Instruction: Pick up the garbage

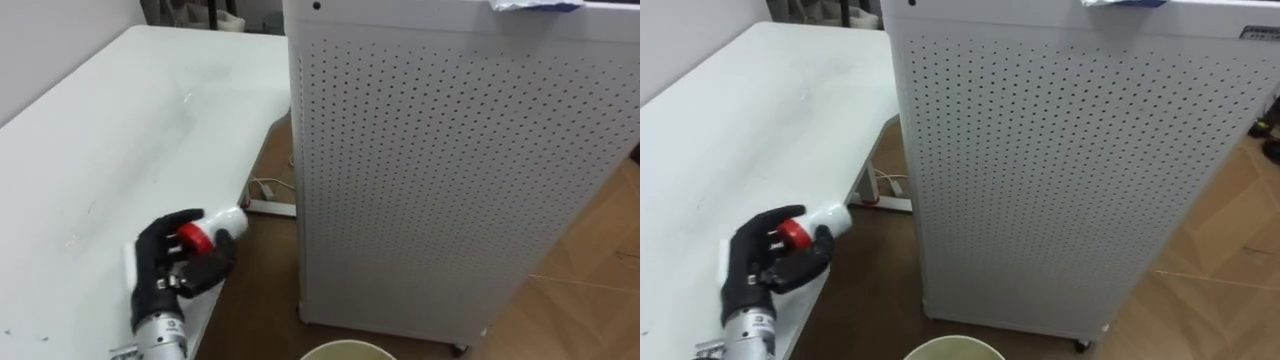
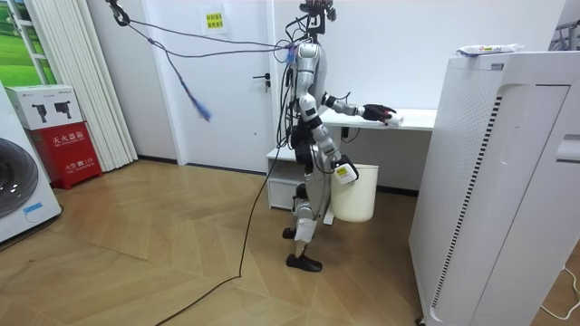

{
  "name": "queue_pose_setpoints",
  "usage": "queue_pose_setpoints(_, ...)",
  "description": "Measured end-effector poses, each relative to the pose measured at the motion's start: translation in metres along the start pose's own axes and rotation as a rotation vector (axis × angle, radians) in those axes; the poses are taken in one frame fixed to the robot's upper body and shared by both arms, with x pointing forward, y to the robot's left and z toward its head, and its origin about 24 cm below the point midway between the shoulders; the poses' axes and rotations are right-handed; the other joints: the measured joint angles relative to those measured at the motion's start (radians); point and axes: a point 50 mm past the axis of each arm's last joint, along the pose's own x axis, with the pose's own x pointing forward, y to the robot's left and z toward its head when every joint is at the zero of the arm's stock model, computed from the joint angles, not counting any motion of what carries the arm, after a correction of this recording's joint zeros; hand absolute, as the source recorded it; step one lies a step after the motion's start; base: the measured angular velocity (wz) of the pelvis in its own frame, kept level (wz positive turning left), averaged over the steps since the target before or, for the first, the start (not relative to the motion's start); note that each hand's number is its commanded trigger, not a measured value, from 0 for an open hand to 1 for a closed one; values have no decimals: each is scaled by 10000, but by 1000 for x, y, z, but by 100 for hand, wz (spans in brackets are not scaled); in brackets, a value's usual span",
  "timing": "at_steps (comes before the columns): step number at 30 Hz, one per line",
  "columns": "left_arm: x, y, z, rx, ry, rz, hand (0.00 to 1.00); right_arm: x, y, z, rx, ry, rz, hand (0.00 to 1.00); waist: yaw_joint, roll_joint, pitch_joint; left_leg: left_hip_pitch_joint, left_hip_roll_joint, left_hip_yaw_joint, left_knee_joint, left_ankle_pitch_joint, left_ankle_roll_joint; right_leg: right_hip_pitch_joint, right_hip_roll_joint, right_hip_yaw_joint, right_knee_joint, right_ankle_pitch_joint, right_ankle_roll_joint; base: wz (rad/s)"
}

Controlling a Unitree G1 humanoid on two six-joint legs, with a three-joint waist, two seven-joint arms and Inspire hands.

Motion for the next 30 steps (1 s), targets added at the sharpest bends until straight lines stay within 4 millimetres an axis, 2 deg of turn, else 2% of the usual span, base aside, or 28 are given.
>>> queue_pose_setpoints(3, -11, -30, -1, -10, 95, -2206, 100, 1, 1, 4, 111, -151, 40, 100, -20, 7, -1, -14, 22, 143, -2, 0, -1, -8, 17, 30, -78, 7, 9, -9)
queue_pose_setpoints(8, -27, -54, -2, -306, 323, -4771, 100, 3, -3, 17, -78, -485, -70, 100, -63, 45, -11, -50, 52, 330, -1, 0, -1, -149, 69, 250, -88, 14, -2, -14)
queue_pose_setpoints(14, -32, -63, 0, -505, 332, -6275, 100, 6, -6, 33, -181, -927, -266, 100, -88, 109, -2, -97, 72, 358, 11, -2, -3, -186, 87, 259, -111, 19, -11, -1)
queue_pose_setpoints(21, -40, -74, 19, -1145, -374, -7587, 100, 9, -1, 45, -267, -1349, -230, 100, -62, 323, 13, -397, 71, 354, 16, -1, -3, -497, 87, 261, -85, 49, -16, 1)
queue_pose_setpoints(26, -47, -71, 12, -1157, -122, -7824, 100, 9, -1, 48, -290, -1417, -226, 100, -88, 432, 11, -545, 84, 363, 36, -1, -3, -652, 108, 284, -70, 57, -28, -2)
queue_pose_setpoints(27, -48, -70, 11, -1149, -66, -7845, 89, 10, -2, 49, -286, -1405, -260, 100, -98, 460, 28, -590, 84, 369, 58, -1, -3, -690, 106, 285, -63, 59, -31, 0)
queue_pose_setpoints(29, -51, -69, 7, -1156, 81, -7888, 34, 11, -4, 50, -244, -1394, -304, 100, -105, 540, 62, -608, 84, 370, 70, -1, -3, -700, 100, 278, -57, 59, -31, 0)
queue_pose_setpoints(30, -53, -68, 4, -1147, 197, -7926, 13, 11, -5, 51, -246, -1404, -344, 100, -107, 614, 106, -619, 84, 370, 67, -1, -3, -713, 98, 278, -57, 59, -31, 0)
